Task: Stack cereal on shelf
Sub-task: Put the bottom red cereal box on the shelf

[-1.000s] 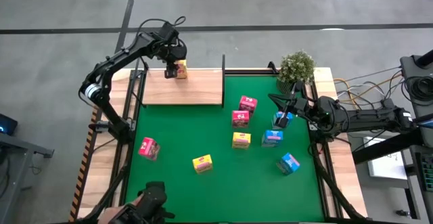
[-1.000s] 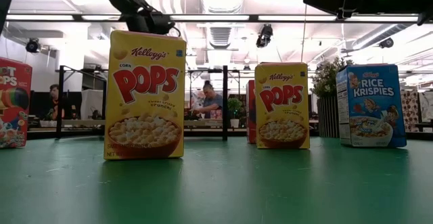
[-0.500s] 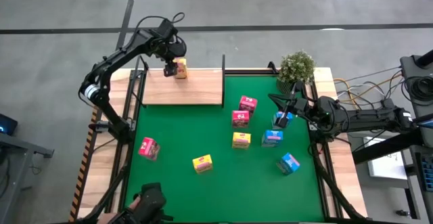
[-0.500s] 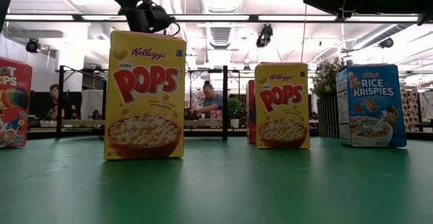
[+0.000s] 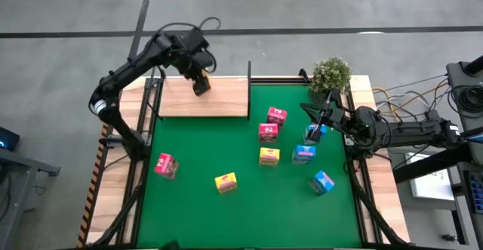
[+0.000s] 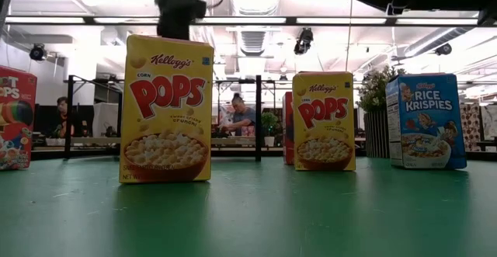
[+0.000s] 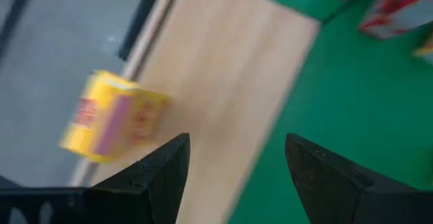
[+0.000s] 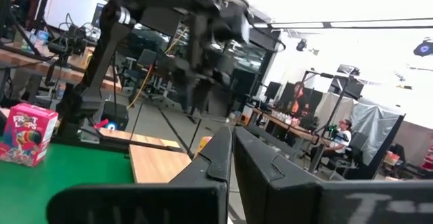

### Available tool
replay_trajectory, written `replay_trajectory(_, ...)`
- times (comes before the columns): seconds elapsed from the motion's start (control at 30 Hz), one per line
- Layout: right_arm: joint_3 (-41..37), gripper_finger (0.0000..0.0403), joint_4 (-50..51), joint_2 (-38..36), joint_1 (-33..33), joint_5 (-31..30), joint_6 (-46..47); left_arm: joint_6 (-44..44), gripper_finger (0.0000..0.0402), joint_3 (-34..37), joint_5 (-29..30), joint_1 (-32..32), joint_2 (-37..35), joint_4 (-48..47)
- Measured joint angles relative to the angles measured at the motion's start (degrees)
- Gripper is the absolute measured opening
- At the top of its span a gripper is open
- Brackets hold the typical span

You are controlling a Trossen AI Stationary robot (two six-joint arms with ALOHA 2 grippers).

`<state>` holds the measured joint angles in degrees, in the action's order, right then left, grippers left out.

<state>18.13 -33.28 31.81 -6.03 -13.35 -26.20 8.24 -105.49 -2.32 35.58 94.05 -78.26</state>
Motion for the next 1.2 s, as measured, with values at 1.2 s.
replay_trajectory(1.2, 0.0, 0.0009, 0.1, 0.0, 0.0, 0.3, 1.1, -99.5, 0.0228, 42.1, 2.9, -59.0, -25.0, -3.6)
